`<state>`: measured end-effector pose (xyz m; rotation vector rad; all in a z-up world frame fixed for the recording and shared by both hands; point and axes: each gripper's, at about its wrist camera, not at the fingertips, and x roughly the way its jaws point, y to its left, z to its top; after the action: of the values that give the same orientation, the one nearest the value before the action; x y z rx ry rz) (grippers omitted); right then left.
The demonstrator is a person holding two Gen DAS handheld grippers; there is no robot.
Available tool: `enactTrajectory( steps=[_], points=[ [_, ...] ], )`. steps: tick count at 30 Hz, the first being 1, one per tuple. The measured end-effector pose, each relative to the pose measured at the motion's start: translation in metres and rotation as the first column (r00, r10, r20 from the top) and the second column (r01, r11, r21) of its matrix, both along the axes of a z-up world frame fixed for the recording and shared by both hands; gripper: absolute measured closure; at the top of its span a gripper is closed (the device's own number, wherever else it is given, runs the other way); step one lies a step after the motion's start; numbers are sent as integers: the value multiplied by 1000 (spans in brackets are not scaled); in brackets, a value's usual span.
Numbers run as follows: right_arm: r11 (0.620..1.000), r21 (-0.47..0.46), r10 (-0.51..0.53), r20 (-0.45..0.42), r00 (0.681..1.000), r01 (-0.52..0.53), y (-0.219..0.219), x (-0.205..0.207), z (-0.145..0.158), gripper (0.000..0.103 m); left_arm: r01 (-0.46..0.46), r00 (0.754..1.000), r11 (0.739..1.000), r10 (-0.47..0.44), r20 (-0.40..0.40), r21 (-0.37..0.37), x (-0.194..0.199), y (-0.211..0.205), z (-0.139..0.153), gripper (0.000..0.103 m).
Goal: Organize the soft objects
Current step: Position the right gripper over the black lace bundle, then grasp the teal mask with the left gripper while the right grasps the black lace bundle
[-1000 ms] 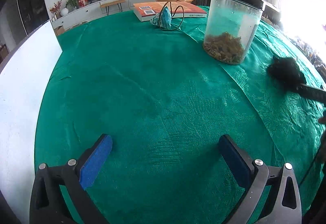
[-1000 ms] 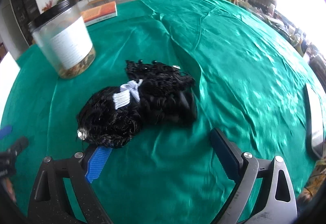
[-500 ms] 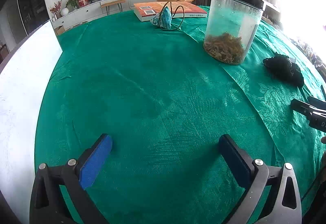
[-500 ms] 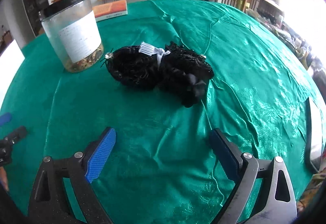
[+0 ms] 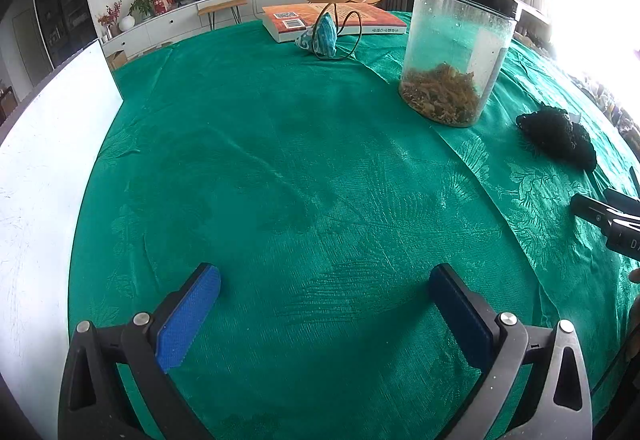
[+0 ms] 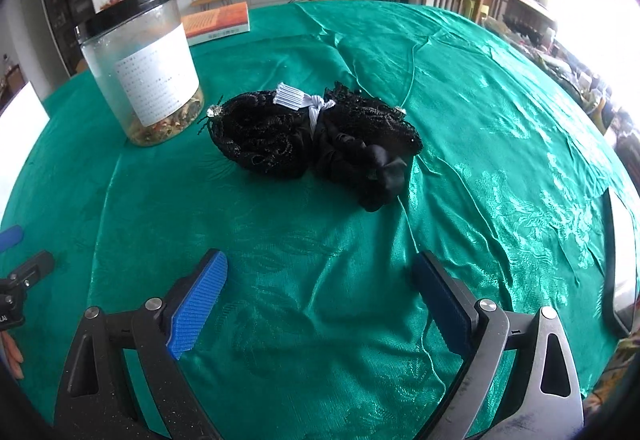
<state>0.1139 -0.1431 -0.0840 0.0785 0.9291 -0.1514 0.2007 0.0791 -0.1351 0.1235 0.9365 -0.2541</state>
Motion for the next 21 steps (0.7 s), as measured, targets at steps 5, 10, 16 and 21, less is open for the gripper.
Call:
enactTrajectory(
  steps=[5,10,16,21],
  points=[
    [1000,0,0,0,1000,0,0,0,0,7,-32,998,999,32,-62,2,12,-1,4,0],
    [1000,0,0,0,1000,0,0,1,0,7,-113,994,972,109,-30,-208,70,13,53,0],
    [1000,0,0,0,1000,0,0,1,0,7,-72,997,977,68,-26,-203,173,-7,79,5],
    [1000,0,1,0,1000,-1,1,1,0,7,-100,994,973,91,-56,-209,227,-18,68,17]
  ],
)
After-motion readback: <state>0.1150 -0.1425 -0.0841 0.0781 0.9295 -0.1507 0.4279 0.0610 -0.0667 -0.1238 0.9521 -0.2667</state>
